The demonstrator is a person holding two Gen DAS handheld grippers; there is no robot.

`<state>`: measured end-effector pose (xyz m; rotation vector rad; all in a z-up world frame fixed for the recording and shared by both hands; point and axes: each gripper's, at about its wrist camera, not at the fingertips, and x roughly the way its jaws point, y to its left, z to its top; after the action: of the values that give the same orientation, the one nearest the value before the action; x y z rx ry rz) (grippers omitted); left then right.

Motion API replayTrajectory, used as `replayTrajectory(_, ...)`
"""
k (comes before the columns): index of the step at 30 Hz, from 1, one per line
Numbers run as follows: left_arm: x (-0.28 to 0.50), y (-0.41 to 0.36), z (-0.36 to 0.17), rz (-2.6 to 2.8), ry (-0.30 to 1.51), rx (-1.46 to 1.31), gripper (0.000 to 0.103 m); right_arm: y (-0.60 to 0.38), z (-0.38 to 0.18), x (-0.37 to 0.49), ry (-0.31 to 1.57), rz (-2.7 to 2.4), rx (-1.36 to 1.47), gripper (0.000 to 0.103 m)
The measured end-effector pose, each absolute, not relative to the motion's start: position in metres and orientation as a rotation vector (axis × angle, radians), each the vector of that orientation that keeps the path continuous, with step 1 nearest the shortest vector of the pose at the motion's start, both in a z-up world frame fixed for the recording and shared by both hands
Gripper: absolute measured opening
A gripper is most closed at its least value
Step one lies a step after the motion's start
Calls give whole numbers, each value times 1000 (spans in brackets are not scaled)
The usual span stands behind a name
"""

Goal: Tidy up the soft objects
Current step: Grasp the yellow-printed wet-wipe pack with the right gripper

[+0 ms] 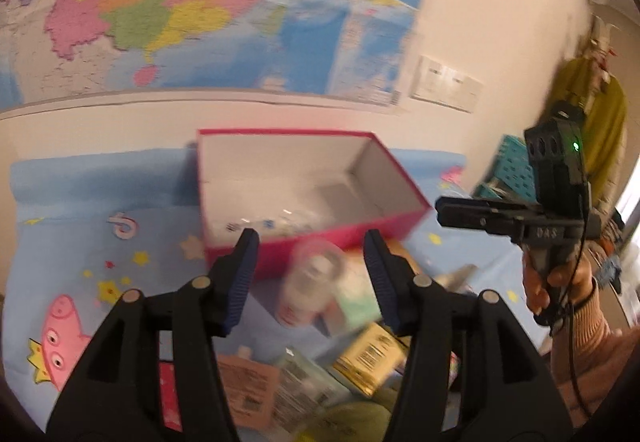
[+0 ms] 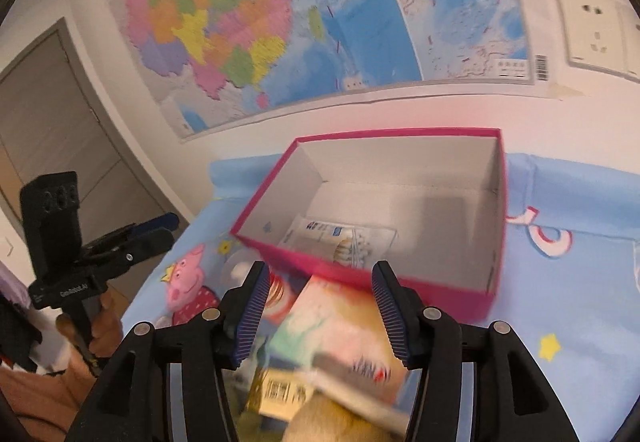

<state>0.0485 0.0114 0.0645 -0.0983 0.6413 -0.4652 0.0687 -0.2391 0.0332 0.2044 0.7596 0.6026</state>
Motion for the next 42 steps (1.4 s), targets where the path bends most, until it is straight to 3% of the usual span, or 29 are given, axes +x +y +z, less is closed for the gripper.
replayTrajectory(20, 36, -80, -15, -663, 902, -24, 56, -323, -43, 6, 840, 430, 280, 55)
replayTrajectory(24, 38, -94, -23, -686, 937, 7, 46, -320, -53, 12, 846, 466, 269, 54)
replayTrajectory(26, 40, -101, -26, -684, 951, 25, 46, -320, -57, 15, 845, 475, 279, 51)
replayTrajectory(29, 46, -108, -31, -687, 974, 36, 46, -318, -60, 18, 834, 500, 275, 30)
replayTrajectory(30, 48, -110, -31, -687, 979, 36, 46, -317, -61, 17, 831, 506, 274, 27)
replayTrajectory(42, 63, -115, -34, -702, 1028, 5, 46, -322, -61, 15, 795, 508, 273, 16)
